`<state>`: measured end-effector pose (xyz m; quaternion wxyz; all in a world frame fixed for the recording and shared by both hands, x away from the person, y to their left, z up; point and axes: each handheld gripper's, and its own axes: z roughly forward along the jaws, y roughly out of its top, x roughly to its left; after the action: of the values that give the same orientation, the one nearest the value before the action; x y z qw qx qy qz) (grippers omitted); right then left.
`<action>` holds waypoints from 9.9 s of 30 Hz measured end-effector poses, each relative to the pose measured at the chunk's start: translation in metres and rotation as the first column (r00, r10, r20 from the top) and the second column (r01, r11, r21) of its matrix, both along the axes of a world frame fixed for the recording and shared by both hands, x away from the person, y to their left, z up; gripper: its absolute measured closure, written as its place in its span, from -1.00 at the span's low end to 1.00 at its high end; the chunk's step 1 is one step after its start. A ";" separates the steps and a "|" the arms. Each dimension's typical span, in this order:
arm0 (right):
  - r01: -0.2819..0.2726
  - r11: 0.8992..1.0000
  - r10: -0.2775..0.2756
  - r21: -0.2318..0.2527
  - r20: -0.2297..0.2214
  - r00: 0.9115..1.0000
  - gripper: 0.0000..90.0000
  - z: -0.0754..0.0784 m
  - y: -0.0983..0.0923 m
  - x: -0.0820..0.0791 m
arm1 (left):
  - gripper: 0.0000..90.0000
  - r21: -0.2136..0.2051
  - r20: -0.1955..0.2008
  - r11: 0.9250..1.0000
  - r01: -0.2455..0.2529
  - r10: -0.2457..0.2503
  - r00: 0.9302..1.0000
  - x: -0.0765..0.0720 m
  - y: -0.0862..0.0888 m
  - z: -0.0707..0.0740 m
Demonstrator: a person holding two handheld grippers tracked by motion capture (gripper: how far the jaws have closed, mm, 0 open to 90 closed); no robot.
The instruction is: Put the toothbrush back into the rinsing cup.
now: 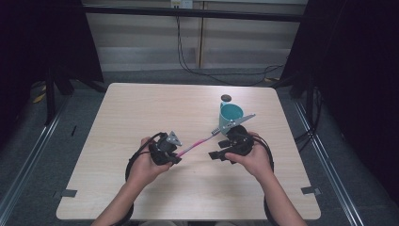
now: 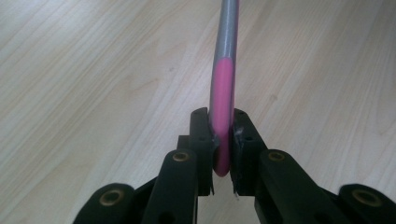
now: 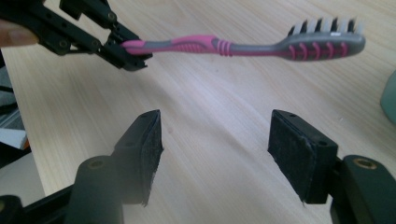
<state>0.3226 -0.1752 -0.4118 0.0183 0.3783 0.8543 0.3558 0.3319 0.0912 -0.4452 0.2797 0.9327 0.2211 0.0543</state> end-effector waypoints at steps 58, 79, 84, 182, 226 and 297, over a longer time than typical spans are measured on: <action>0.227 0.946 -0.228 0.230 -0.022 0.973 0.22 0.010 0.002 0.014 | 0.82 -0.116 -0.016 0.992 -0.045 0.043 0.999 -0.010 -0.021 0.000; 0.221 0.938 -0.215 0.266 -0.050 0.975 0.61 0.010 0.004 0.015 | 0.81 -0.121 -0.057 0.992 -0.043 0.036 0.998 -0.015 -0.034 -0.012; 0.215 0.932 -0.207 0.292 -0.060 0.977 0.74 0.010 0.005 0.016 | 0.80 -0.116 -0.064 0.992 -0.043 0.036 0.997 -0.017 -0.038 -0.014; 0.225 0.937 -0.263 0.267 0.114 0.958 0.87 0.039 -0.023 0.018 | -0.66 -0.193 0.081 0.980 -0.046 0.063 0.995 -0.018 0.030 -0.062; 0.280 0.925 -0.333 0.258 0.192 0.923 0.87 0.080 -0.033 0.048 | -1.00 -0.187 0.079 0.982 0.004 0.011 0.997 -0.020 0.026 -0.066; 0.408 0.877 -0.472 0.255 0.296 0.830 0.87 0.089 -0.053 0.096 | -1.00 -0.183 0.081 0.983 0.005 0.010 0.997 -0.021 0.025 -0.066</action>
<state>0.4189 -0.2284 -0.3230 0.2169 0.4962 0.6907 0.4793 0.3110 0.1165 -0.5108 0.3728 0.8998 0.2148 0.0723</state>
